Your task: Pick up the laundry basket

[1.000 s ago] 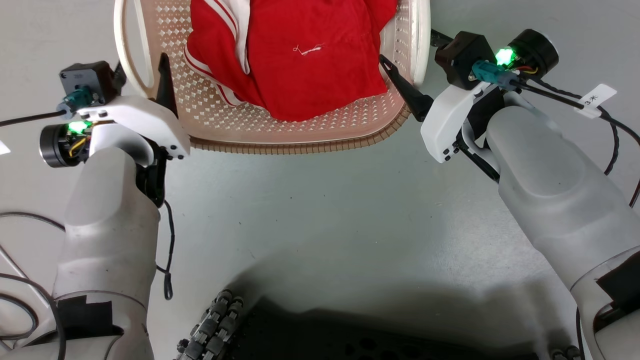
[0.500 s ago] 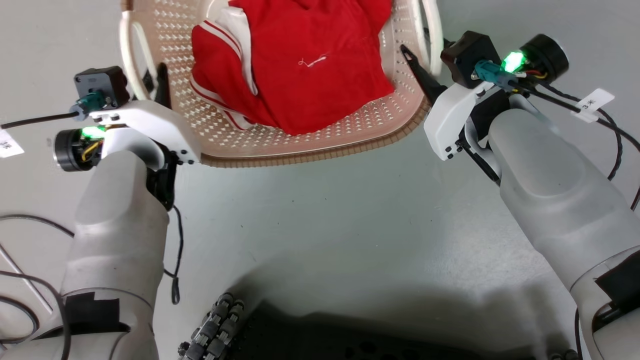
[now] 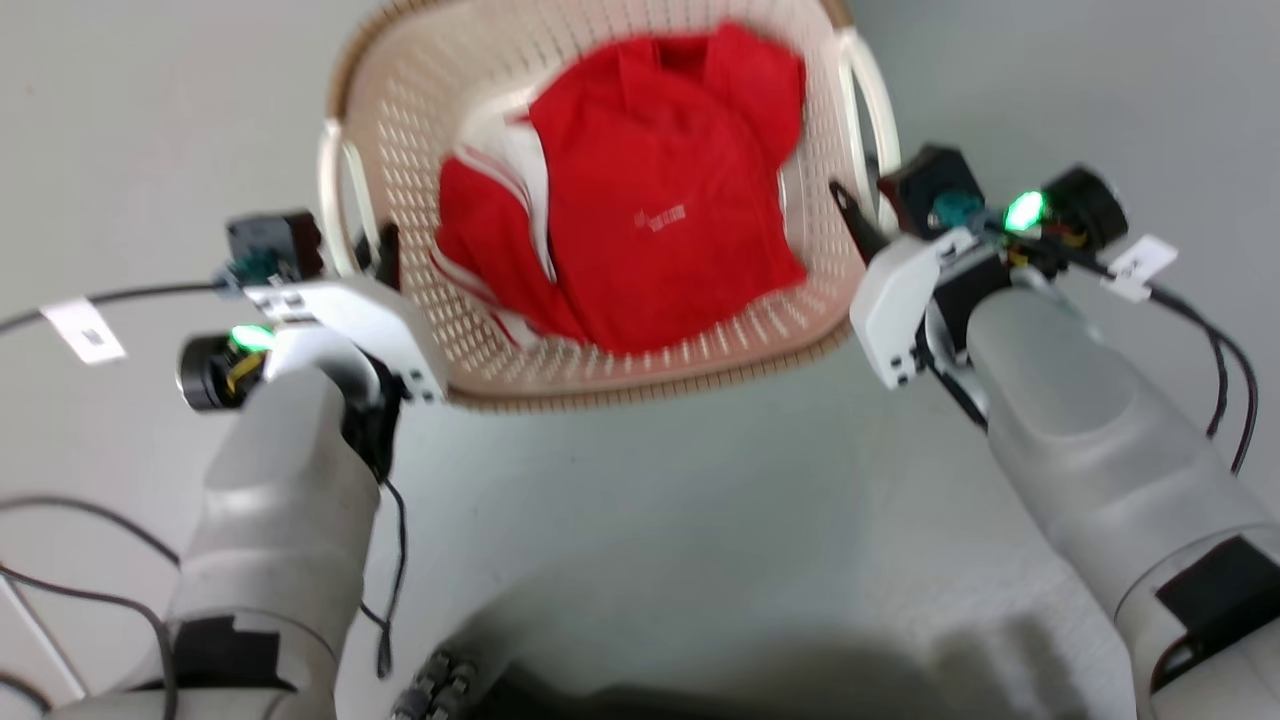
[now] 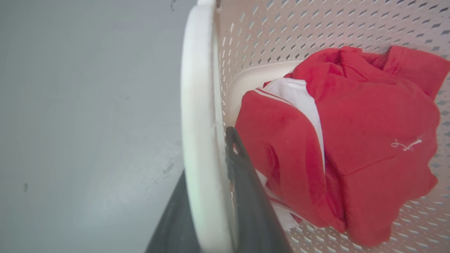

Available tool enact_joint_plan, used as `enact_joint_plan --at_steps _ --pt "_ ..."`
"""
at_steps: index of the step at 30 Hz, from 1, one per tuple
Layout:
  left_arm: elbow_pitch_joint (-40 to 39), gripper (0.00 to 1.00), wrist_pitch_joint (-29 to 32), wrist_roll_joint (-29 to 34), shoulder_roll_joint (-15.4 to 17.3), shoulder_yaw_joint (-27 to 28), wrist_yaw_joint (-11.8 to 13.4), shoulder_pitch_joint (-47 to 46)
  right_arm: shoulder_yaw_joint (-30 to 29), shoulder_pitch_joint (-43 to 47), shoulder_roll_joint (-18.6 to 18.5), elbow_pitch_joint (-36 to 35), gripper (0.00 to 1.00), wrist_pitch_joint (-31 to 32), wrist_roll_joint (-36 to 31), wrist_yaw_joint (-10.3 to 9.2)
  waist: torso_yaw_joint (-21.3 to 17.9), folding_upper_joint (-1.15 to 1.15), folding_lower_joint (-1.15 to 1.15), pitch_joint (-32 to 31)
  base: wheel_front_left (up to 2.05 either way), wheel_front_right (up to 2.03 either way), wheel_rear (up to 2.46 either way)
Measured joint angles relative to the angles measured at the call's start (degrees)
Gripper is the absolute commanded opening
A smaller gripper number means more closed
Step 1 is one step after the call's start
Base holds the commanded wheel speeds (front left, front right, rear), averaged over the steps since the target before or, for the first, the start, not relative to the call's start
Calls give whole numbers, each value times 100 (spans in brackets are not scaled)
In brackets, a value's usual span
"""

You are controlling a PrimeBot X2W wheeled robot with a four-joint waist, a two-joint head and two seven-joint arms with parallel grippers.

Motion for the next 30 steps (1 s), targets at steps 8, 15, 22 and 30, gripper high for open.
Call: enact_joint_plan --at_steps 8,15,22,30 --pt "207 0 136 -320 -5 -357 0 474 19 500 180 325 0 16 310 -1 -211 0 0 -854 0 0 0" --pt "254 0 202 -613 -3 -686 -1 1003 90 1140 231 403 0 43 631 -1 -440 0 -1 -1742 0 0 0" --pt "268 0 356 -850 -1 -1058 -8 1586 201 1757 266 441 0 333 889 0 -706 0 -1 -2622 0 0 0" --pt "279 0 776 -994 -9 -1588 -8 2191 397 2436 279 460 0 845 1199 0 -1022 0 -2 -3601 0 0 0"
